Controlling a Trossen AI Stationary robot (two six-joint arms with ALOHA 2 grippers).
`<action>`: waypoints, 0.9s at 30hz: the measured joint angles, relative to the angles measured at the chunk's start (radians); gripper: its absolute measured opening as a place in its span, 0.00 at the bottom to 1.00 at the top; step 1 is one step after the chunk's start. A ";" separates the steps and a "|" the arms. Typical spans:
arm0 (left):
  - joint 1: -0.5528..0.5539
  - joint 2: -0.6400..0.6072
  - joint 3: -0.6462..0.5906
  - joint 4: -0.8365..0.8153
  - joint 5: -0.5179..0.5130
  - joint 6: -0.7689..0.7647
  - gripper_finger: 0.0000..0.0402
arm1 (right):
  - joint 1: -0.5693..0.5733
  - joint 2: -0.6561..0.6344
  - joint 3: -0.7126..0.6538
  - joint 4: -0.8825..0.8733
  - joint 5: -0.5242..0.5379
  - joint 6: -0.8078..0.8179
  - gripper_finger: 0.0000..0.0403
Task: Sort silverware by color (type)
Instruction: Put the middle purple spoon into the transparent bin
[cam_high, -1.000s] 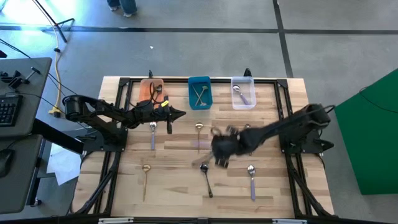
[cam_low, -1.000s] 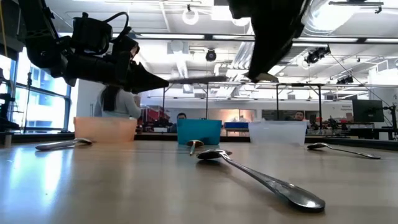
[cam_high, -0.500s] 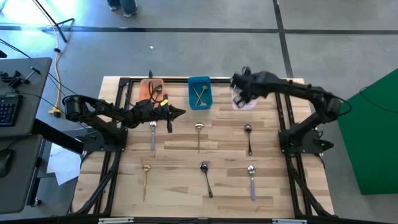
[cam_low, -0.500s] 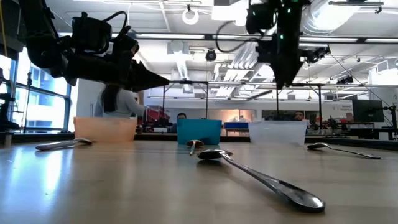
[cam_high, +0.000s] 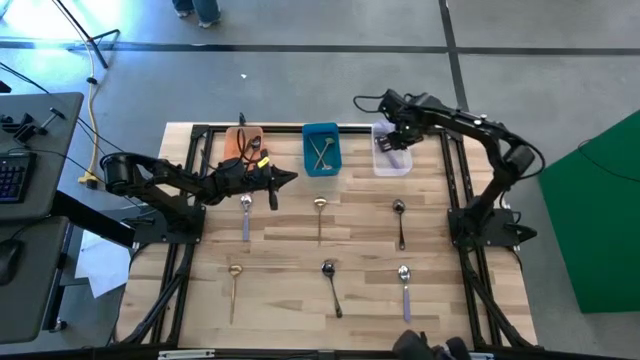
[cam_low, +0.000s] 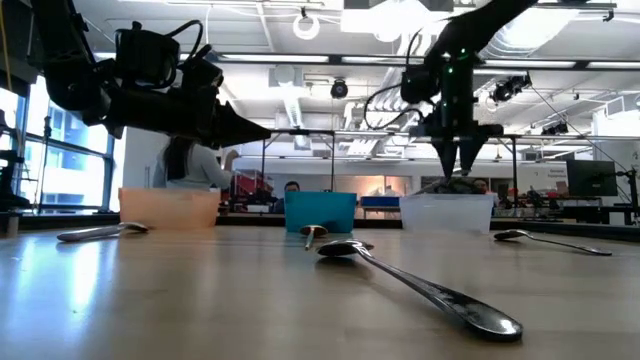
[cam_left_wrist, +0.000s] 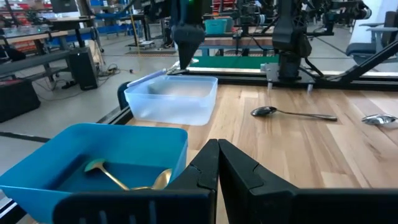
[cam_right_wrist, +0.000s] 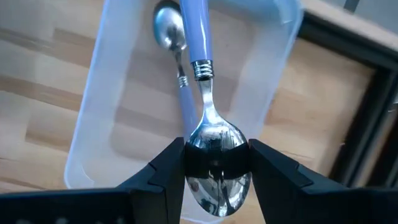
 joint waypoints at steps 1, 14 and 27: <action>0.000 0.000 0.000 -0.001 0.000 0.000 0.00 | 0.000 0.012 0.000 0.000 -0.015 0.010 0.35; 0.000 0.000 0.000 -0.005 0.002 -0.019 0.00 | 0.046 0.072 0.000 -0.014 -0.067 0.098 0.35; -0.001 0.000 0.000 -0.018 0.006 -0.046 0.00 | 0.043 0.131 0.000 0.007 -0.067 0.079 0.40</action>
